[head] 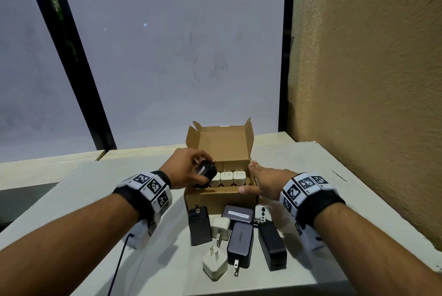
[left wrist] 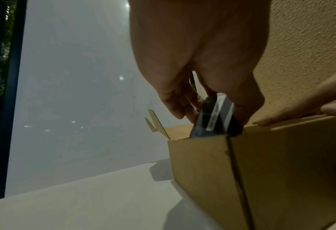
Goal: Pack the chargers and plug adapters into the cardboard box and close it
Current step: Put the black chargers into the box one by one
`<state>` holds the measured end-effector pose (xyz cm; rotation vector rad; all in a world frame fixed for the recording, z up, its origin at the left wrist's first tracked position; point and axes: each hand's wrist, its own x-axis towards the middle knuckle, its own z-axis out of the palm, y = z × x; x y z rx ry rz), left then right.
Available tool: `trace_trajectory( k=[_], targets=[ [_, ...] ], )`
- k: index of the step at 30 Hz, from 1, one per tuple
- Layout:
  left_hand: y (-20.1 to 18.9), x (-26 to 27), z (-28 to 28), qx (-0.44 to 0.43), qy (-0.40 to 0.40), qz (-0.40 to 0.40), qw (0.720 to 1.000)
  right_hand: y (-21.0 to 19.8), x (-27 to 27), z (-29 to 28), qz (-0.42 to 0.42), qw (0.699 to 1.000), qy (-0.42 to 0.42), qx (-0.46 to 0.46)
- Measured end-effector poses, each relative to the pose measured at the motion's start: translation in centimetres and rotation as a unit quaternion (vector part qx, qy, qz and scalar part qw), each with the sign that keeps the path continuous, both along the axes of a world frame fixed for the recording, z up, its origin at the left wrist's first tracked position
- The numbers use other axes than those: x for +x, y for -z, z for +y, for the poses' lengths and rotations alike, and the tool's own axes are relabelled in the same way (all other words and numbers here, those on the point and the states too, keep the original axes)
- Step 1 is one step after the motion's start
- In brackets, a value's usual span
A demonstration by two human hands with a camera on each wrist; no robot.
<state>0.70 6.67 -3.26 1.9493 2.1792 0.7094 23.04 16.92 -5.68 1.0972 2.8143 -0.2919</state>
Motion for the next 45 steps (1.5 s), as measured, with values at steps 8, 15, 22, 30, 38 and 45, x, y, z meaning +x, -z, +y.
trace_trajectory(
  k=[8,15,22,30,38,45],
  targets=[
    [0.4,0.0,0.2,-0.063,0.005,0.098,0.993,0.3,-0.1,0.3,-0.006,1.0,0.006,0.002],
    [0.6,-0.9,0.4,-0.156,-0.028,0.183,0.97,0.3,-0.3,0.5,-0.026,1.0,0.015,-0.004],
    [0.7,-0.2,0.5,-0.198,-0.043,0.214,0.955,0.0,-0.2,-0.1,-0.026,0.999,0.017,0.006],
    [0.1,-0.4,0.7,-0.213,-0.018,0.227,0.95,-0.4,-0.2,-0.4,-0.036,0.999,0.018,0.013],
    [-0.1,-0.2,1.4,-0.269,-0.02,0.284,0.92,0.0,-0.4,-0.1,-0.035,0.999,0.024,0.009],
    [0.2,0.1,1.5,-0.269,-0.01,0.318,0.909,-0.1,-0.4,-0.2,-0.036,0.999,0.028,0.007]
  ],
)
